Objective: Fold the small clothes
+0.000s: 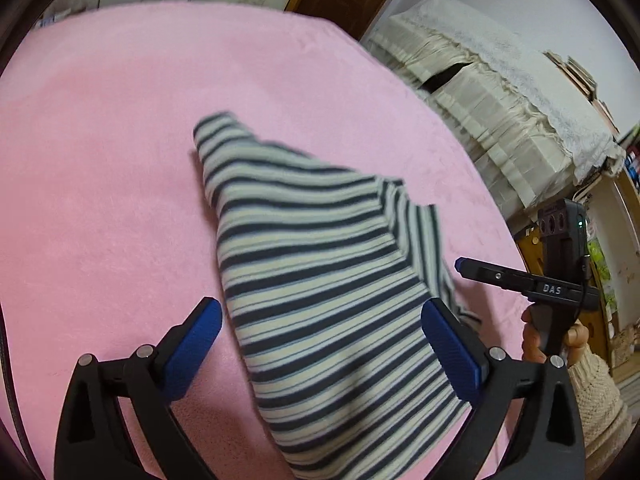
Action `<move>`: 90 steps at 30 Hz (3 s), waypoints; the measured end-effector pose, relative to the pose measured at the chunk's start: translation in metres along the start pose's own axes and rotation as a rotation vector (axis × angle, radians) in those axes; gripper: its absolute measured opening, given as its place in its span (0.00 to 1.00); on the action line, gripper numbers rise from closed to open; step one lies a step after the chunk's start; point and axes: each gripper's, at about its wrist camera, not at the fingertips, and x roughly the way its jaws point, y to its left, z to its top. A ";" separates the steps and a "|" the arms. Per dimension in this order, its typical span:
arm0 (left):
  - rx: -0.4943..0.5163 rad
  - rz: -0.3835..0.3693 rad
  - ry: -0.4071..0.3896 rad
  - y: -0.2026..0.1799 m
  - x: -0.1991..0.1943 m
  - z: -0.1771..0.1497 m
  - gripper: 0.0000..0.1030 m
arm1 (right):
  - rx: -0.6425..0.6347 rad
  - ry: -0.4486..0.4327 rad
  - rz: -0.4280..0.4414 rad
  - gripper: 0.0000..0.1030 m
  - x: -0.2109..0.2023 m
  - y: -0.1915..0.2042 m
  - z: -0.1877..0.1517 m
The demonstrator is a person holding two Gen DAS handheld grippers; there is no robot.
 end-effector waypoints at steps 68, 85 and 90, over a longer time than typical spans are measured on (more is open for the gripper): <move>0.013 0.595 -0.234 0.200 -0.313 -0.009 0.24 | -0.341 -0.162 0.309 0.18 0.117 0.430 -0.028; -0.010 0.517 -0.190 0.304 -0.146 0.063 0.28 | -0.228 -0.148 0.121 0.18 0.257 0.362 0.025; -0.099 0.515 -0.189 0.328 -0.134 0.064 0.63 | -0.248 -0.134 0.095 0.20 0.286 0.355 0.032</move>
